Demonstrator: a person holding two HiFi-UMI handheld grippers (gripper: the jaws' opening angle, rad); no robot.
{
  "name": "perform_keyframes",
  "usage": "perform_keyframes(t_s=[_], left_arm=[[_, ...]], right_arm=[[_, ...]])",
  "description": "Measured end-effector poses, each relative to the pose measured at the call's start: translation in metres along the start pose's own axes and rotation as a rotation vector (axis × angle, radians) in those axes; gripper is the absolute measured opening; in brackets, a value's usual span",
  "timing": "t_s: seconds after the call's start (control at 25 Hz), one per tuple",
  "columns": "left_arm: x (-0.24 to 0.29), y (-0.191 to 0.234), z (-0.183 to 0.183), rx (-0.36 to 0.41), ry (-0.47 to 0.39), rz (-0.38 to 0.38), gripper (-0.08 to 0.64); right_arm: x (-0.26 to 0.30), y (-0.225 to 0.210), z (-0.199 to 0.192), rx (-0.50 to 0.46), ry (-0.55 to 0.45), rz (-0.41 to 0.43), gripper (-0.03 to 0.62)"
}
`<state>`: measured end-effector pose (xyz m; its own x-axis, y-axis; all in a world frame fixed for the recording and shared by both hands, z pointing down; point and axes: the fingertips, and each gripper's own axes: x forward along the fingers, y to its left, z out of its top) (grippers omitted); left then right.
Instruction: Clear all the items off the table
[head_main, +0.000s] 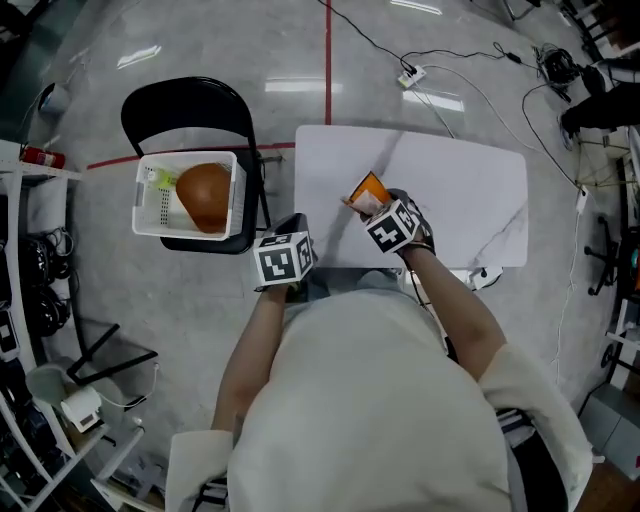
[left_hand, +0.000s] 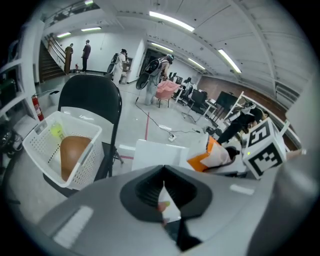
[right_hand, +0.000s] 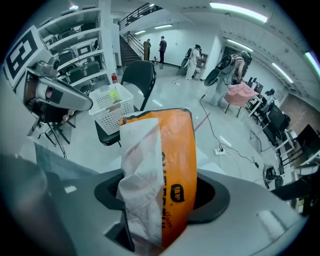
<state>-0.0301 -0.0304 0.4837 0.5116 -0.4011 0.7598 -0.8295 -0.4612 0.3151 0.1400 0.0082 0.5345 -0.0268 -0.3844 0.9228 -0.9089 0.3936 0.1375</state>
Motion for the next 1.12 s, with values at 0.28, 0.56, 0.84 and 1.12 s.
perform_keyframes(t_s=[0.28,0.56,0.84,1.12], left_arm=[[-0.021,0.061,-0.004,-0.086,-0.023,0.064,0.009],[-0.043,0.113,-0.015,-0.159,-0.032,0.114,0.009],[-0.064,0.164,-0.027,-0.224,-0.036,0.152,0.009],[-0.081,0.215,-0.039,-0.276,-0.042,0.185,0.009]], right_arm=[[0.016,0.045,0.056,-0.088,-0.023,0.053,0.305],[0.027,0.089,0.102,-0.176,-0.028,0.096,0.305],[0.040,0.137,0.146,-0.250,-0.036,0.140,0.305],[0.056,0.189,0.186,-0.314,-0.039,0.181,0.305]])
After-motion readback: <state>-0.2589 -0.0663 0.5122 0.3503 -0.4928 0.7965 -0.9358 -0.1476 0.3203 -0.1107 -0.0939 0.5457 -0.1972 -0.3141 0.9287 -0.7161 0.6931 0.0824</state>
